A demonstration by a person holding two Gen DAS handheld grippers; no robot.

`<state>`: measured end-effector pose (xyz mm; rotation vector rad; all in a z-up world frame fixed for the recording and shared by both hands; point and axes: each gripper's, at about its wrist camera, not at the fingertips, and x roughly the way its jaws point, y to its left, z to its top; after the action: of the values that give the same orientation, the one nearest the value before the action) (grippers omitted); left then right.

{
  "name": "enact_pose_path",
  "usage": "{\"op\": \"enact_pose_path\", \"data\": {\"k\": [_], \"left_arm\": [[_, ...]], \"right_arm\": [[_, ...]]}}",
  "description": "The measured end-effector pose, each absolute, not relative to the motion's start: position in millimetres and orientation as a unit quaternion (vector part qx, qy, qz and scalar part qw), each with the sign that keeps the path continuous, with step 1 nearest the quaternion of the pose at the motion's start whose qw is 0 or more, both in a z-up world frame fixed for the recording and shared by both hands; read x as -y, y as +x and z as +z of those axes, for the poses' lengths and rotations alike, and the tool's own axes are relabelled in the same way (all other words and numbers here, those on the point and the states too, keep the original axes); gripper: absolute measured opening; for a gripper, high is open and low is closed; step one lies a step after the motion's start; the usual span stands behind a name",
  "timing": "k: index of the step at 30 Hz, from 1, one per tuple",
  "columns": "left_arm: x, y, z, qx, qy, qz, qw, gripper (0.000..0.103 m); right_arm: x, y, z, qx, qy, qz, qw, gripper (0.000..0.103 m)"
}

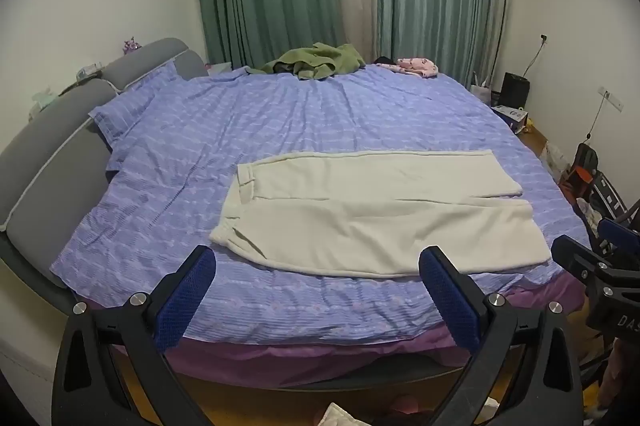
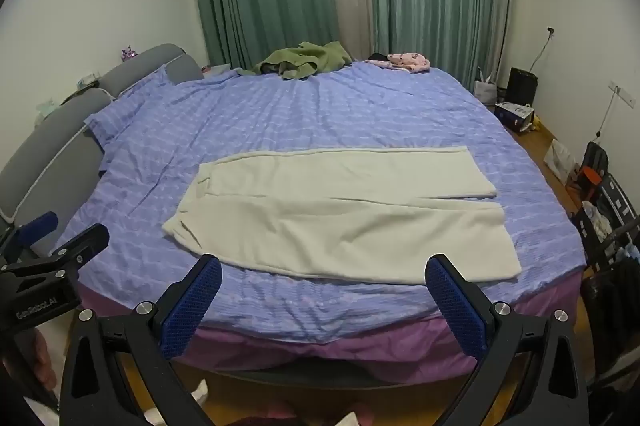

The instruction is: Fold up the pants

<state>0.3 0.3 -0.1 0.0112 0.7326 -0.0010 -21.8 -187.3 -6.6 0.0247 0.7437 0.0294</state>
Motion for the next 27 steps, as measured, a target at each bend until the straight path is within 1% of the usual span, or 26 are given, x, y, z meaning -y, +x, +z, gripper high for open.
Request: {"op": "enact_pose_path", "data": {"k": [17,27], "left_arm": [[-1.3,-3.3,18.9,-0.317,0.015,-0.008,0.948,0.103],[1.4,-2.4,17.0,-0.322,0.014,-0.007,0.947,0.103]], "right_arm": [[183.4,-22.7,-7.4,-0.349,0.017,0.016,0.937,0.103],[184.2,-22.9,-5.0,-0.346,0.015,0.018,0.938,0.103]]}}
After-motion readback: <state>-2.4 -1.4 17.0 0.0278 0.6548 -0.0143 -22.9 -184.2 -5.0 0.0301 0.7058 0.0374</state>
